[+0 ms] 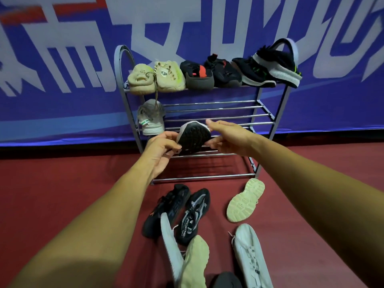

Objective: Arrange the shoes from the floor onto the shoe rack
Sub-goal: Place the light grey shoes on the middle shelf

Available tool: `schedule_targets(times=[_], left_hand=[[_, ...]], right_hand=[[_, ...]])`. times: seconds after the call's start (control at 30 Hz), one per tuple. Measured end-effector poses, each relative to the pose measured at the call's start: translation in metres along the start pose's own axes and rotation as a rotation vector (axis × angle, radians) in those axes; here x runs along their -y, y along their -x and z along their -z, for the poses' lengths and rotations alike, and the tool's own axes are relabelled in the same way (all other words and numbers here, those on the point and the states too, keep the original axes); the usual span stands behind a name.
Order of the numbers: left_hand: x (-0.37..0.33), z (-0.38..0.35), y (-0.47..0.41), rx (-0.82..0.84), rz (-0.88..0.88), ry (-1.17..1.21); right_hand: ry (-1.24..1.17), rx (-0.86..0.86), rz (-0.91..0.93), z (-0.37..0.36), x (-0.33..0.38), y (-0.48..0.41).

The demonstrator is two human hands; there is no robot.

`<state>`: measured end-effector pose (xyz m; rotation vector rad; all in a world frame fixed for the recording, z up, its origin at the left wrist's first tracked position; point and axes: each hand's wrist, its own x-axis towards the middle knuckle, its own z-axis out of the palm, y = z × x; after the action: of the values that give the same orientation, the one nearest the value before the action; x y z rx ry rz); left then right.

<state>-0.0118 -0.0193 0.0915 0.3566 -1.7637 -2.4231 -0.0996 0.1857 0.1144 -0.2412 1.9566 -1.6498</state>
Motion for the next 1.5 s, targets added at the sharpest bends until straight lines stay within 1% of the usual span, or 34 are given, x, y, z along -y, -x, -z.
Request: schedule_targets(times=[0.1, 0.17, 0.23, 0.33, 0.37, 0.53, 0.57, 0.7, 0.77, 0.87, 1.07, 1.2, 1.4, 1.5], left_hand=[[-0.002, -0.008, 0.007, 0.087, 0.031, -0.042], [-0.004, -0.010, 0.008, 0.106, 0.067, -0.016], [-0.007, -0.011, 0.009, 0.075, 0.084, 0.062], [-0.009, -0.013, 0.007, -0.048, 0.102, 0.219], [-0.010, -0.013, 0.005, -0.068, 0.116, 0.238], [-0.012, -0.017, 0.001, -0.020, 0.206, 0.150], [-0.011, -0.018, 0.001, -0.022, 0.200, 0.163], [-0.012, -0.019, -0.008, -0.082, 0.105, 0.362], [-0.014, -0.018, -0.015, -0.111, 0.115, 0.291], [-0.011, -0.018, -0.021, -0.116, 0.213, 0.125], [-0.007, -0.007, -0.035, -0.109, 0.253, 0.015], [0.002, 0.008, -0.042, -0.096, 0.373, 0.050], [0.008, 0.010, -0.064, -0.150, 0.323, 0.191], [0.016, 0.013, -0.073, -0.207, 0.331, 0.149]], right_hand=[[-0.052, 0.002, 0.009, 0.009, 0.000, 0.006], [-0.118, 0.042, -0.007, 0.017, -0.001, 0.009], [-0.189, 0.088, -0.030, 0.024, -0.001, 0.013], [-0.273, 0.121, -0.016, 0.028, 0.005, 0.018], [-0.290, 0.118, -0.003, 0.028, 0.009, 0.018], [-0.265, 0.120, 0.063, 0.021, 0.020, 0.017], [-0.272, 0.104, 0.073, 0.019, 0.020, 0.017], [-0.393, 0.033, 0.069, 0.016, 0.010, 0.006], [-0.464, 0.001, 0.062, 0.010, 0.005, -0.001], [-0.495, -0.058, 0.085, -0.003, 0.001, -0.015], [-0.459, -0.242, 0.152, -0.030, -0.004, -0.039], [-0.427, -0.291, 0.180, -0.041, -0.004, -0.055], [-0.540, -0.354, 0.181, -0.056, -0.010, -0.077], [-0.542, -0.392, 0.173, -0.059, -0.015, -0.091]])
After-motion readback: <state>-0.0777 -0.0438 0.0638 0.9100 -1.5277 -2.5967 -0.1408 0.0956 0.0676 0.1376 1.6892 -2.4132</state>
